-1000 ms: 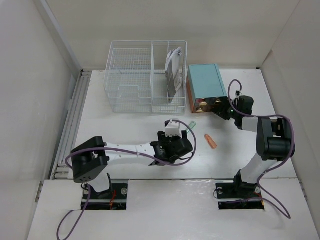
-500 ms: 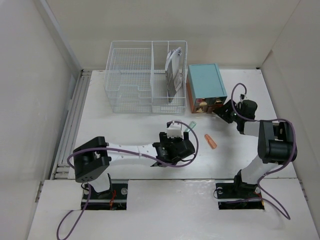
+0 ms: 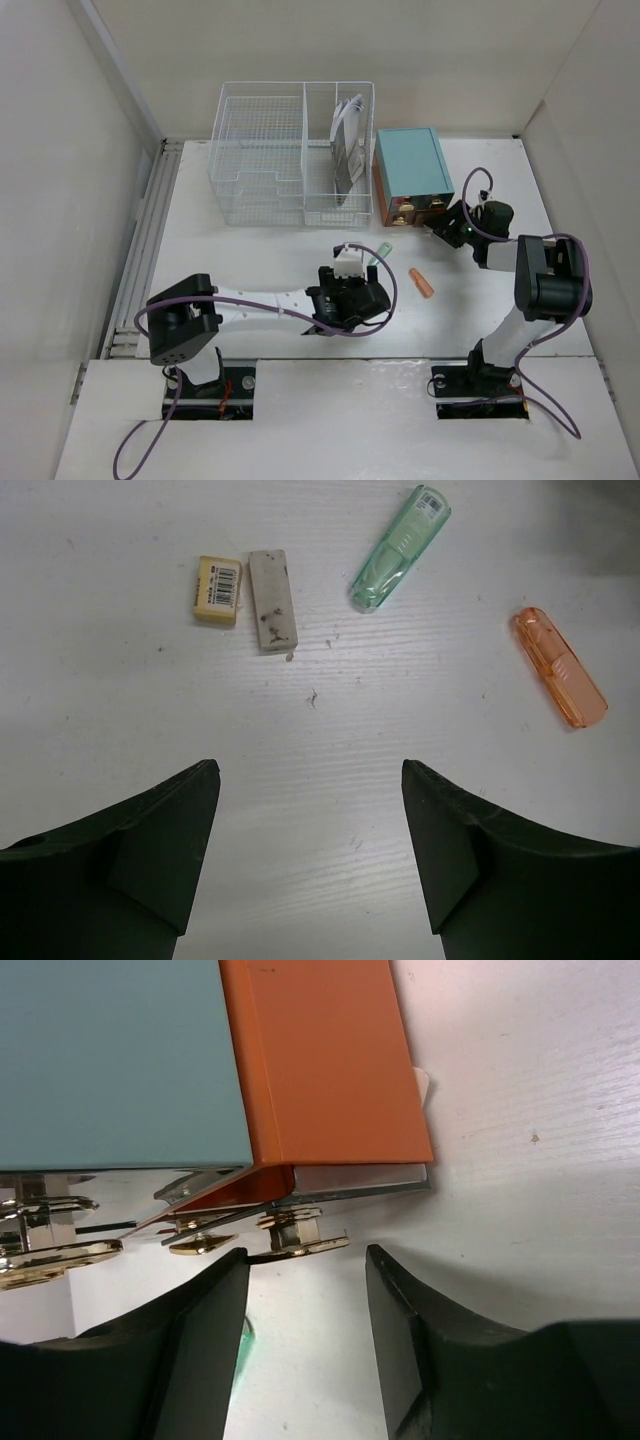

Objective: Organize the desk

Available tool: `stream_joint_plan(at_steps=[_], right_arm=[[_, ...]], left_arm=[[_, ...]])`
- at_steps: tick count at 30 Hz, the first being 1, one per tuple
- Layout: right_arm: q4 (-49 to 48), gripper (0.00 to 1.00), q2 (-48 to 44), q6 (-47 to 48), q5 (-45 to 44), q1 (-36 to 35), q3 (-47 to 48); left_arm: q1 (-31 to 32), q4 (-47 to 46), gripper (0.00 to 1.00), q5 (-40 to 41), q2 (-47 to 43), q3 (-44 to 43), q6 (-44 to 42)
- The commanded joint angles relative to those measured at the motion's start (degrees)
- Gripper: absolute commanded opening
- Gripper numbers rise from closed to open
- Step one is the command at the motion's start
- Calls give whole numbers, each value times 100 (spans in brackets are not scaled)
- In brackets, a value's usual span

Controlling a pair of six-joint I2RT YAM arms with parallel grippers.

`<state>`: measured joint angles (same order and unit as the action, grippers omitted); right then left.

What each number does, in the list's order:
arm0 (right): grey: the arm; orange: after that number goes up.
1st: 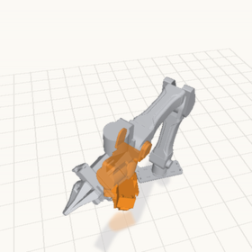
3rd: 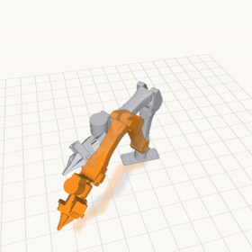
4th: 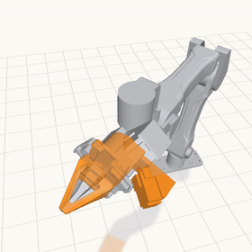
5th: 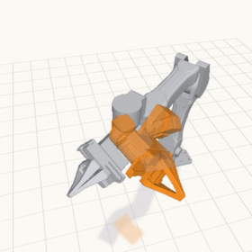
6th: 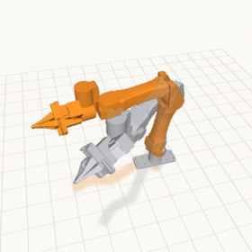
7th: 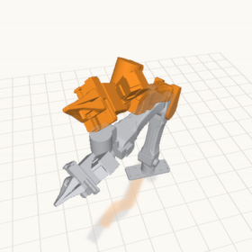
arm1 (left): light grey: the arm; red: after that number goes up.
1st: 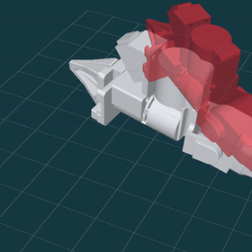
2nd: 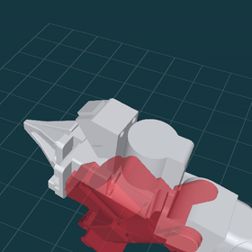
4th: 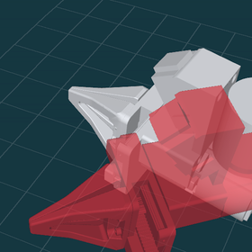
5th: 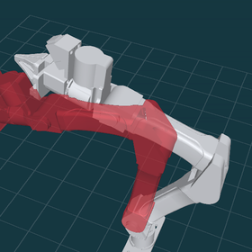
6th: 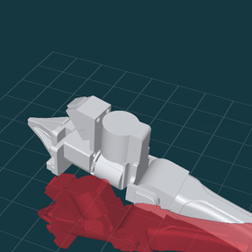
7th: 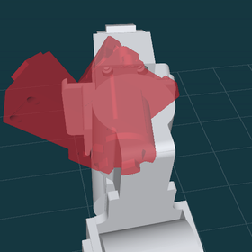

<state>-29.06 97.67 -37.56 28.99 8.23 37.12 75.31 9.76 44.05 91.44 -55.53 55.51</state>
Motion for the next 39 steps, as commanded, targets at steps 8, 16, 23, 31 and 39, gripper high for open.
stream_joint_plan(at_steps=[8,16,23,31,39], right_arm=[[-337,45,15,-181,-157,135,-20],[172,45,-396,-15,-43,372,-91],[761,45,-767,258,19,434,-197],[761,56,-311,311,931,539,49],[348,58,-134,47,1047,539,102]], left_arm=[[81,324,70,226,-337,-151,214],[239,430,70,287,-390,-151,329],[362,571,70,393,-495,-151,452],[423,624,70,446,-548,-151,558],[476,676,70,446,-443,-151,611]])
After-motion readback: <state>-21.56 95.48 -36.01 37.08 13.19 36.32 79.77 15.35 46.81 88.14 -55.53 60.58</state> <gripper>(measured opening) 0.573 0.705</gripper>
